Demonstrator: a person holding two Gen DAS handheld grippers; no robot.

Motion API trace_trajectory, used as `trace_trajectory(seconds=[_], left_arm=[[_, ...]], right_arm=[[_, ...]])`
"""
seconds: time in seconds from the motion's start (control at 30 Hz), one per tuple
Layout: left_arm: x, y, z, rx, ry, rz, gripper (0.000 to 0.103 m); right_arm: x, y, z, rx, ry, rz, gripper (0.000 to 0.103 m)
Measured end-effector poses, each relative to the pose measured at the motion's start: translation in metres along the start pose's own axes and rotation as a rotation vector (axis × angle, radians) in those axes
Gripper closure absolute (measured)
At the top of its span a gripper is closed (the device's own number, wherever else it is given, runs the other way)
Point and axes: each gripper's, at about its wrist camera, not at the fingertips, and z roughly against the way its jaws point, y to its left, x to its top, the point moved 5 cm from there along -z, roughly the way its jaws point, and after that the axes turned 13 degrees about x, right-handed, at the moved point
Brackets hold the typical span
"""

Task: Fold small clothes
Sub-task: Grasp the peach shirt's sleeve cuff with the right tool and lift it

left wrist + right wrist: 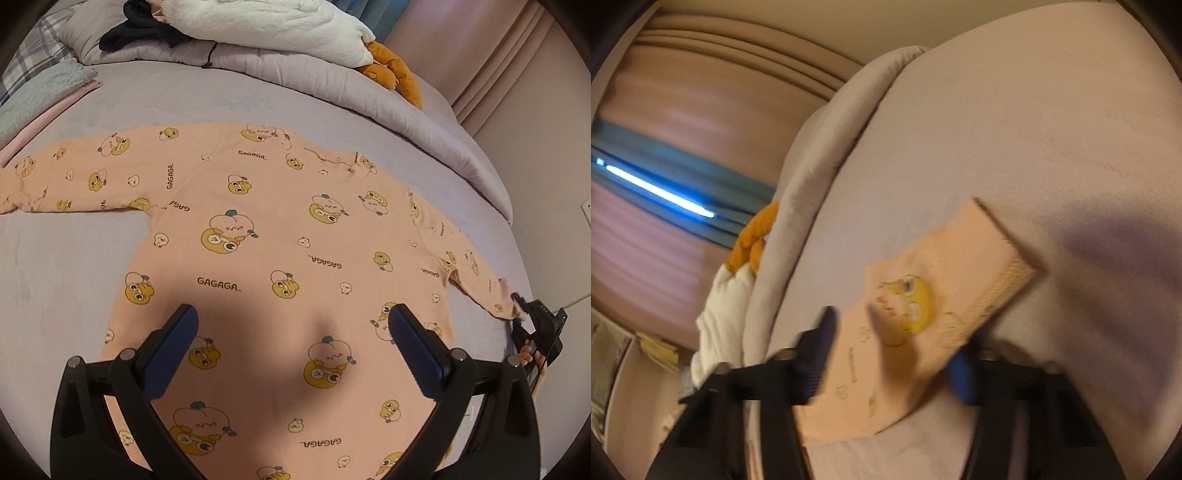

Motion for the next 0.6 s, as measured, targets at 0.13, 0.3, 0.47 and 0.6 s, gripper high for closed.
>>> trace_trajectory(seconds=[0.13,0.3,0.47,0.6], left_arm=[[0.002,0.006,-0.001,0.006,0.004,0.004,0.0],[0.007,0.028,0.003,0.032,-0.014,0.024,0.0],[0.011,0.064,0.005,0.046,-0.009,0.073,0.0],[0.014,0.102,0.008,0.068,-0.008,0.124,0.0]], right_arm=[[0.003,0.015,0.002,-0.028,-0.001,0.073,0.095],[0.001,0.095,-0.008,-0.014,0.042,0.253,0.095],[-0.015,0.184,-0.046,0.011,0.121,0.411,0.095],[-0.055,0.256,-0.078,0.036,0.186,0.557,0.095]])
